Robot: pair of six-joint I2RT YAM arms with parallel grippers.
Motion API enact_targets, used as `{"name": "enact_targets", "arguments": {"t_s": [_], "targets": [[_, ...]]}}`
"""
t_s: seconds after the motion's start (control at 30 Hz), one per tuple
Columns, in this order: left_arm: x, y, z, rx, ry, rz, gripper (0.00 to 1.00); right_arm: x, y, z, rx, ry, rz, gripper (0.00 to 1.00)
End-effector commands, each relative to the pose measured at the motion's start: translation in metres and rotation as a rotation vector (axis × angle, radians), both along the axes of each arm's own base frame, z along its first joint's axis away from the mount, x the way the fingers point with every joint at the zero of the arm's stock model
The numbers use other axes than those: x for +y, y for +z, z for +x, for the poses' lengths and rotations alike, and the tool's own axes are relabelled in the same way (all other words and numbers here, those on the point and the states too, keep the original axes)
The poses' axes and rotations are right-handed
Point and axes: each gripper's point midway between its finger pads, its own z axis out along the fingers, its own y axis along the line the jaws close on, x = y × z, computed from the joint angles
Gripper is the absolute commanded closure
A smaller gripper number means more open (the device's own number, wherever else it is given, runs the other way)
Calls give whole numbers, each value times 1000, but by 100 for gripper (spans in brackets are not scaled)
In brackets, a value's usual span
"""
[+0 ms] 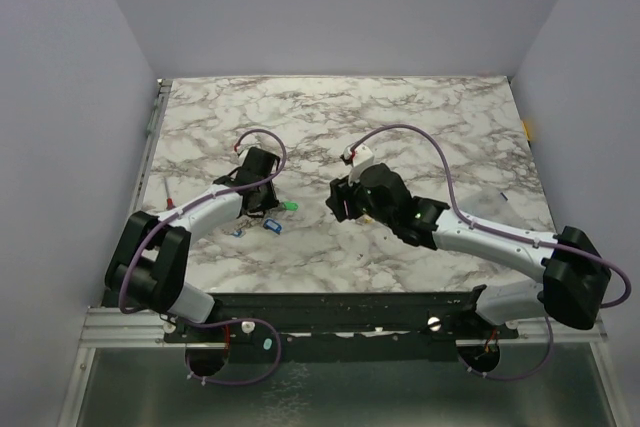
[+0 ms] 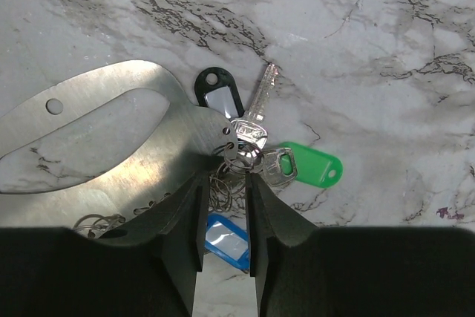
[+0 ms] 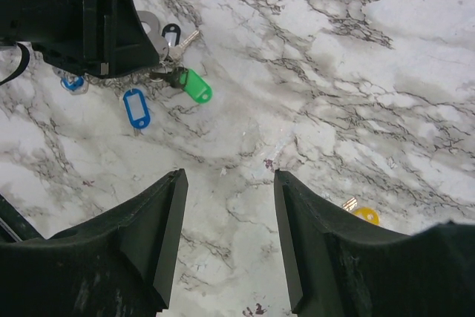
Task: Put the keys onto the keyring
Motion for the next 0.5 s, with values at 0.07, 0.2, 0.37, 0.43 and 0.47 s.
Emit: {"name": "enact_targets", "arguments": {"t_s": [0.07,0.2,0.37,0.43,0.47], "targets": [[-7,0,11,-24,-22,-8,69,-14,-7,-5,23,-28,-25,41],[-3,-2,11,-25,-21,20,69,-14,-7,-6,26,-26,-21,41],[3,2,12,-44,-4,40,63,-14,-9,-8,35,-23,-25,41],[8,8,13,-67,11,55,59,-13,-10,-8,39,-20,-25,41],[11,11,13,-76,22,64,58,-13,-10,-8,41,-18,-26,41]]}}
